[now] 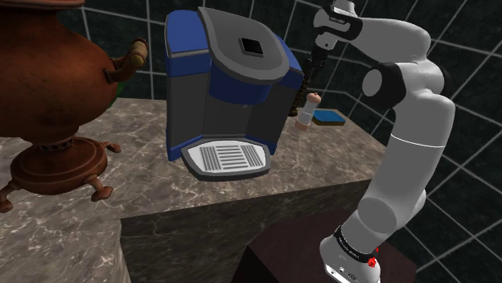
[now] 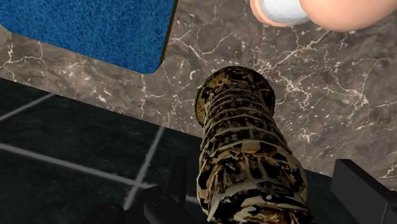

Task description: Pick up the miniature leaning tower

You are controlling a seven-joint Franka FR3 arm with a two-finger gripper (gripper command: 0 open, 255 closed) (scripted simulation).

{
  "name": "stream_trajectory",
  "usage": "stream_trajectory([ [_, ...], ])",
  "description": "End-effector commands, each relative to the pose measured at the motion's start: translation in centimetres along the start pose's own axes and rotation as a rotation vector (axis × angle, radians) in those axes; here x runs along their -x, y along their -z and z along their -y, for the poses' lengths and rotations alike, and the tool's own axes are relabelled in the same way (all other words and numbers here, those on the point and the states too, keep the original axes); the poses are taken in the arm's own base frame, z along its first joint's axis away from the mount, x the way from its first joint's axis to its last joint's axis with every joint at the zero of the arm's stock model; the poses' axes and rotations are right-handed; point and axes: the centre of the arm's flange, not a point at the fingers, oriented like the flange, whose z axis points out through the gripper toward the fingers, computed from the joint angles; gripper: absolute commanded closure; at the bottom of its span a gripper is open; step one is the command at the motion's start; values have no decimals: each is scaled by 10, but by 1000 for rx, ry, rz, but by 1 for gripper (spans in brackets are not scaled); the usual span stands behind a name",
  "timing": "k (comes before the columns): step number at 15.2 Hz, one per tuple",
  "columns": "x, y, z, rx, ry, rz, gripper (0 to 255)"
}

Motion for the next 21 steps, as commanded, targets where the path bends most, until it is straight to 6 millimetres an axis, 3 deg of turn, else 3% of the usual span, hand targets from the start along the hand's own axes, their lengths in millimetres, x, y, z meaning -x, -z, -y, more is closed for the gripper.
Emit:
stream_trajectory([
  [1,1,-3,0,0,0,-1,0],
  [2,1,-3,0,0,0,-1,255],
  [11,1,-3,0,0,0,-1,255],
  [21,-5,49,-1,0,0,-1,255],
])
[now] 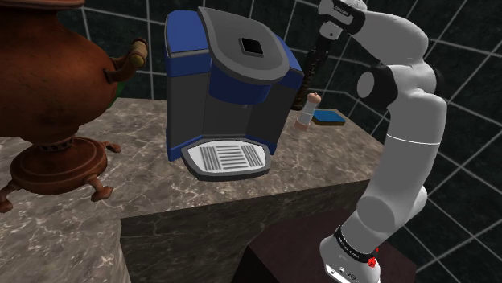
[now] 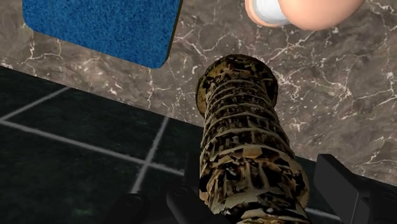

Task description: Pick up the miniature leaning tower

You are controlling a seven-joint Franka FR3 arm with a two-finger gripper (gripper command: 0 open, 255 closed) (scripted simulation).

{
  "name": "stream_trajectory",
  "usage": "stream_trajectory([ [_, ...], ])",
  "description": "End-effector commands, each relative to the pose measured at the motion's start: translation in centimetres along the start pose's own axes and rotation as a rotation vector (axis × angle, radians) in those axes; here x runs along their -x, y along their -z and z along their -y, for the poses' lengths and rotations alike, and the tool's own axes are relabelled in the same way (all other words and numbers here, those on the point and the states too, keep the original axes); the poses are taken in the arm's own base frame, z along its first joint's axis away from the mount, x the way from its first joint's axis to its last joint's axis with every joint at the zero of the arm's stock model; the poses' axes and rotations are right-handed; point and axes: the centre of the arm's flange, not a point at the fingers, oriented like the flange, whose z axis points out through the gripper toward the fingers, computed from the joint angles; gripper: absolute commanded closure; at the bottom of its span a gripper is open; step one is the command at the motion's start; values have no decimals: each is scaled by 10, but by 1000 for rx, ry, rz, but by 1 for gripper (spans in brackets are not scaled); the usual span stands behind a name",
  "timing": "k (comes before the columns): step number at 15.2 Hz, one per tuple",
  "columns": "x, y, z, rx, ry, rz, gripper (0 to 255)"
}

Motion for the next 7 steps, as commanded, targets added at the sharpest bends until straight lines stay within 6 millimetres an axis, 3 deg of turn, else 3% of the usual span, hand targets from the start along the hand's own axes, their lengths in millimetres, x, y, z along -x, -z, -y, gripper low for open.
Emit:
stream_trajectory([
  [1,-2,11,0,0,0,-1,255],
  [5,-4,32,0,0,0,-1,255],
  [7,-4,33,0,1,0,-1,255],
])
